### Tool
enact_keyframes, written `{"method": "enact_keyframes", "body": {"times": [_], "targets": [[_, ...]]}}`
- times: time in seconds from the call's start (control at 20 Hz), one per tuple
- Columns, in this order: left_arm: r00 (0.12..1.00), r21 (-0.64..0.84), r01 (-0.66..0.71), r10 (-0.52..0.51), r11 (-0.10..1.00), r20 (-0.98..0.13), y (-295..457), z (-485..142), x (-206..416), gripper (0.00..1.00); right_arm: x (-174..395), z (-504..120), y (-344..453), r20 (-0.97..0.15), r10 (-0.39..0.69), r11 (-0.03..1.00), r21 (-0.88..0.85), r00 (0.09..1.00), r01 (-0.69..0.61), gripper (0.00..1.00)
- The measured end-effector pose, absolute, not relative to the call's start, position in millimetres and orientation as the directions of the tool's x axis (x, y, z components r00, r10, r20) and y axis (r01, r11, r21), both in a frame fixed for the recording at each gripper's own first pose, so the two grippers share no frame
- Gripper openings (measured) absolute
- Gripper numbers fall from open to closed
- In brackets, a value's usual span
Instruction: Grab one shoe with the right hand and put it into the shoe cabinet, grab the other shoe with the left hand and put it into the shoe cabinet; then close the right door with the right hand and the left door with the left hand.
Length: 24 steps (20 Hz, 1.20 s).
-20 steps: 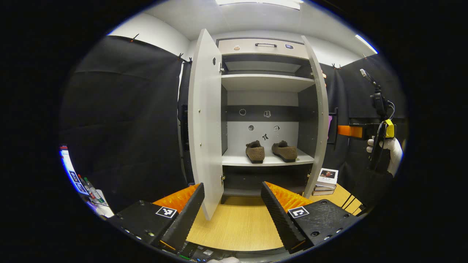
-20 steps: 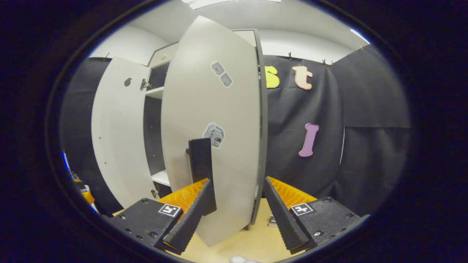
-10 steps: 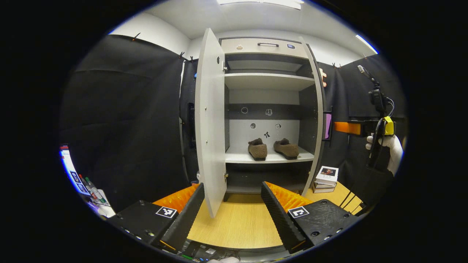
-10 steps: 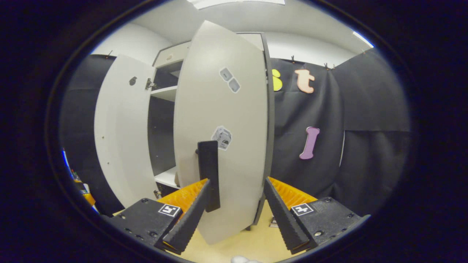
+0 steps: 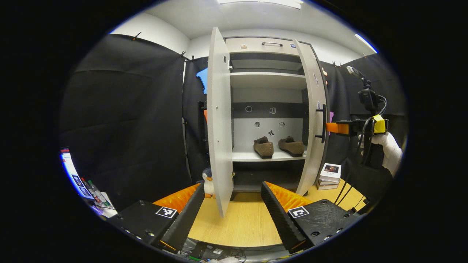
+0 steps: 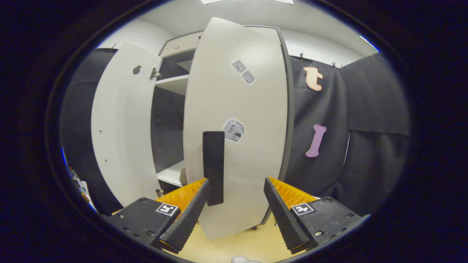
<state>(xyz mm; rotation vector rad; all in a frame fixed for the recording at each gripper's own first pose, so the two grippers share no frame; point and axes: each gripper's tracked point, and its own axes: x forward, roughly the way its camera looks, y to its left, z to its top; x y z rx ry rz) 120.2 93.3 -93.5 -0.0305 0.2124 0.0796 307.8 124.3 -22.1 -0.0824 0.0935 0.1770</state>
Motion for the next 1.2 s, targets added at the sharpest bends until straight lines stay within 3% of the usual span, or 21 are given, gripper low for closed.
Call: {"method": "enact_keyframes", "body": {"times": [0.4,0.8,1.2], "targets": [[0.975,0.016,-0.077,0.078,0.997,-0.208,159.9,-97.4,146.4,0.94,246.4,-44.1,129.6,-0.145,0.137,0.989,-0.029,0.980,-0.142,0.98],[0.979,0.038,-0.131,0.135,0.991,-0.152,258.4,-65.2,248.4,0.94,155.6,-84.7,123.7,-0.194,0.031,0.999,-0.016,0.981,-0.035,0.98],[0.982,0.060,-0.155,0.160,0.986,-0.097,277.9,-33.6,307.4,0.94,105.3,-104.4,94.8,-0.240,-0.066,0.997,0.020,0.969,0.073,0.98]]}}
